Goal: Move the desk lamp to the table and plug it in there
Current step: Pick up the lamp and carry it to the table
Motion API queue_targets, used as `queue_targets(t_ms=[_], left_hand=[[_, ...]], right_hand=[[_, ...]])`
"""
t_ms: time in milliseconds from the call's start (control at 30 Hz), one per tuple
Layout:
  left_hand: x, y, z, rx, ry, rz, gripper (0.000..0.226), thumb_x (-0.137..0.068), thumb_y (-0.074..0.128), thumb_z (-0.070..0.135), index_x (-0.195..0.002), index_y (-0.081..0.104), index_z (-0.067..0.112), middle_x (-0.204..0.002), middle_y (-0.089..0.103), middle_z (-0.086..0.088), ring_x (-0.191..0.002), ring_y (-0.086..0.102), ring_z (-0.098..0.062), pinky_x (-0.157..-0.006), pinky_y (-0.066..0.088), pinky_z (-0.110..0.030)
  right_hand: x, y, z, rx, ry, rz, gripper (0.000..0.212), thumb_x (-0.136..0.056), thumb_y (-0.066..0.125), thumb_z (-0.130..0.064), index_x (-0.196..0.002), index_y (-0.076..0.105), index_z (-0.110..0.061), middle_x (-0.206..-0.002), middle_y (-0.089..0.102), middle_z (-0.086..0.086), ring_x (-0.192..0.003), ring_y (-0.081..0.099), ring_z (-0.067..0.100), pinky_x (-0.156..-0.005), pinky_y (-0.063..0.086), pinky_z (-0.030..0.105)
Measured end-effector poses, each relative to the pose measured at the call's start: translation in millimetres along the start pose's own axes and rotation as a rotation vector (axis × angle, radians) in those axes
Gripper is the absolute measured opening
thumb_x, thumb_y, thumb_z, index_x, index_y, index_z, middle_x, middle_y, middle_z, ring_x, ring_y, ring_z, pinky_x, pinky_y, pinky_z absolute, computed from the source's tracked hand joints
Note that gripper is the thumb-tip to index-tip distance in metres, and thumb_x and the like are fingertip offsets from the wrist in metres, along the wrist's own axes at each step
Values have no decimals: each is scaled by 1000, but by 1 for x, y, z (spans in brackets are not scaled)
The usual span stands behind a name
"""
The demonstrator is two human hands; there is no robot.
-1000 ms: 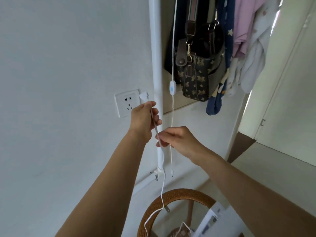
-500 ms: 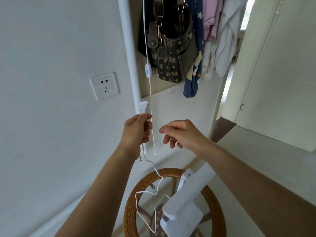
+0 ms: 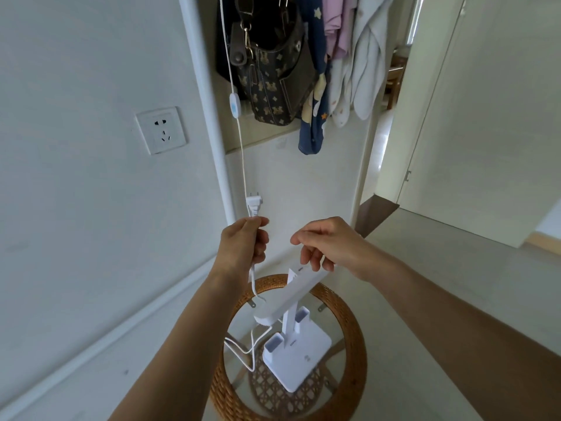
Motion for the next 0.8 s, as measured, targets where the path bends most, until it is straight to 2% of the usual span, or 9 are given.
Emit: queue_targets(t_ms=[100, 267, 367, 567, 667, 700, 800], left_hand=[[9, 4, -16, -15, -23, 3, 23, -96, 46, 17, -95, 67, 6, -67, 53, -7, -57, 41, -18, -57, 38, -30], [13, 1, -41, -59, -60, 42, 24, -96, 46, 16, -93, 68, 5, -65, 53, -6, -55, 40, -17, -55, 35, -28], [12, -2, -52, -56, -71, 45, 25, -96, 46, 15, -96, 68, 3, -64, 53, -6, -55, 39, -17, -54, 35, -28], [0, -9, -69, -50, -85, 9, 24, -97, 46, 17, -95, 68, 6, -63, 53, -4, -55, 40, -16, -56, 37, -28], [-11, -15, -76, -54, -80, -27, 24, -97, 45, 18, -94, 68, 8, -63, 54, -3, -55, 40, -15, -57, 38, -28], [-15, -16, -78, -54, -79, -39, 24, -97, 45, 18, -93, 67, 8, -64, 54, -4, -55, 40, -15, -57, 38, -27], [-27, -18, -84, -50, -79, -61, 25, -97, 45, 19, -92, 67, 9, -65, 54, -5, -54, 40, -14, -55, 39, -26]], right_hand=[[12, -4, 20, -2, 48, -9, 17, -95, 58, -15, -98, 74, -9, -72, 74, 8, -54, 63, 17, -44, 45, 21], [29, 1, 61, 4, 171, -100, 17, -90, 59, -12, -90, 73, -2, -71, 74, 12, -56, 63, 19, -45, 44, 23], [34, 11, 91, 33, 246, -156, 16, -90, 59, -13, -82, 72, -8, -73, 73, 11, -56, 63, 17, -47, 44, 22], [13, 30, 142, 114, 315, -89, 13, -93, 58, -20, -92, 69, -13, -75, 70, 4, -59, 63, 11, -48, 47, 19], [-8, 42, 157, 144, 314, -63, 10, -92, 56, -21, -93, 65, -15, -74, 66, 0, -65, 61, 13, -54, 49, 20], [-17, 47, 163, 157, 316, -59, 12, -89, 58, -20, -98, 65, -17, -74, 64, -3, -65, 61, 12, -57, 50, 22], [-41, 59, 177, 197, 258, -56, 39, -72, 68, -30, -110, 59, -34, -81, 65, -12, -65, 67, 9, -65, 59, 31]])
Point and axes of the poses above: each hand's wrist, its own x-axis away from the middle knuckle, its own y-axis out of the palm, z = x × y, the point moved 6 cm from there along -x, towards the middle knuckle
